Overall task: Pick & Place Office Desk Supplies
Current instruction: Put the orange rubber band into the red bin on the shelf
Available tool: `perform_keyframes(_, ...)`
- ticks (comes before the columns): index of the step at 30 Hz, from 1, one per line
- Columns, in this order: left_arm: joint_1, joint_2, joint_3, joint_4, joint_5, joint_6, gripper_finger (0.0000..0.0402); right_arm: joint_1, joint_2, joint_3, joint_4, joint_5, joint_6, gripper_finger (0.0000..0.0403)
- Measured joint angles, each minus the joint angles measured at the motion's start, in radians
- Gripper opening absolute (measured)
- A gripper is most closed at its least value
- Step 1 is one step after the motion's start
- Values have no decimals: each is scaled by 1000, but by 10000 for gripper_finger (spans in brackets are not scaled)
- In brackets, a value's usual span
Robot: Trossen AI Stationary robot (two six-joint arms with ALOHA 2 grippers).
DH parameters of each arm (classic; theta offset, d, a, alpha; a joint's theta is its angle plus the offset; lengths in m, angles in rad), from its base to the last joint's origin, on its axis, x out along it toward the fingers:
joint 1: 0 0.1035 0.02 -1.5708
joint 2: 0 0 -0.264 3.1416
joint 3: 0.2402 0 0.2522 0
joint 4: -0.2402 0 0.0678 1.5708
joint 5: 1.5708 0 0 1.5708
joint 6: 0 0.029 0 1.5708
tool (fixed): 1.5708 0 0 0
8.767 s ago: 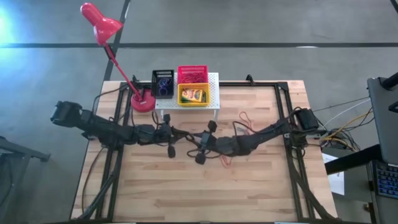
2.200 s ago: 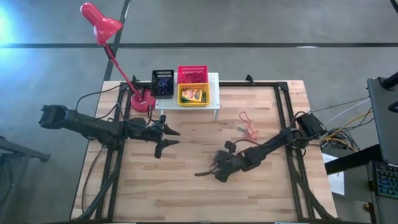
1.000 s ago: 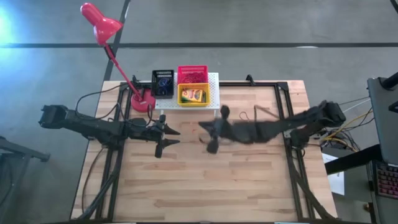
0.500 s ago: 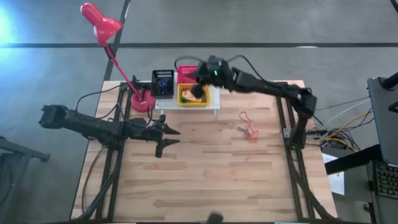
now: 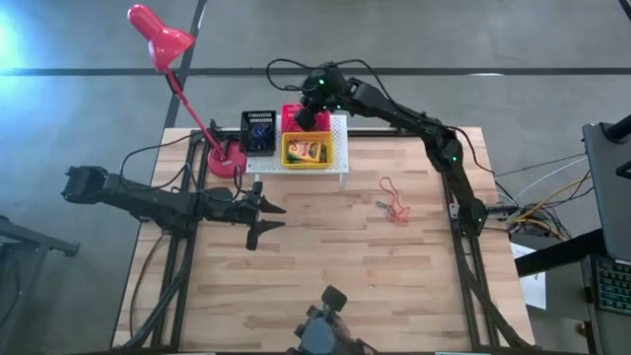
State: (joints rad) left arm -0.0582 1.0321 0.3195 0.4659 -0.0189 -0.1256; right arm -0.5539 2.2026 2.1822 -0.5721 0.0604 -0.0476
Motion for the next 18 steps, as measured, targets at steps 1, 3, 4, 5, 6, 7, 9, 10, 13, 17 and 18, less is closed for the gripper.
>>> perform_keyframes(1, 0, 0, 0, -3, 0, 2, 173, -1, 16, 35, -24, -8, 4, 48)
perform_keyframes(3, 0, 0, 0, -14, 0, 2, 173, -5, 39, 96, -84, -19, 14, 73)
perform_keyframes(4, 0, 0, 0, -16, 0, 2, 173, -7, 47, 120, -113, -19, 13, 86)
perform_keyframes(5, 0, 0, 0, -18, 0, 2, 173, -7, 55, 143, -131, -17, 6, 98)
perform_keyframes(6, 0, 0, 0, -19, 0, 2, 173, -7, 57, 161, -156, -14, -4, 110)
perform_keyframes(7, 0, 0, 0, -20, 0, 2, 173, -7, 56, 172, -180, -9, -15, 120)
perform_keyframes(9, 0, 0, 0, -22, 0, 2, 173, -7, 37, 172, -208, -8, -40, 137)
perform_keyframes(10, 0, 0, 0, -22, 0, 2, 173, -7, 20, 170, -242, -8, -42, 143)
perform_keyframes(13, 0, 0, 0, -25, 0, 1, 173, 9, -43, 170, -404, -6, -42, 149)
perform_keyframes(17, 0, 0, 0, -26, 0, -2, 173, 78, -123, 140, -712, -4, -37, 138)
perform_keyframes(18, 0, 0, 0, -26, 0, -2, 173, 104, -144, 113, -779, -2, -17, 133)
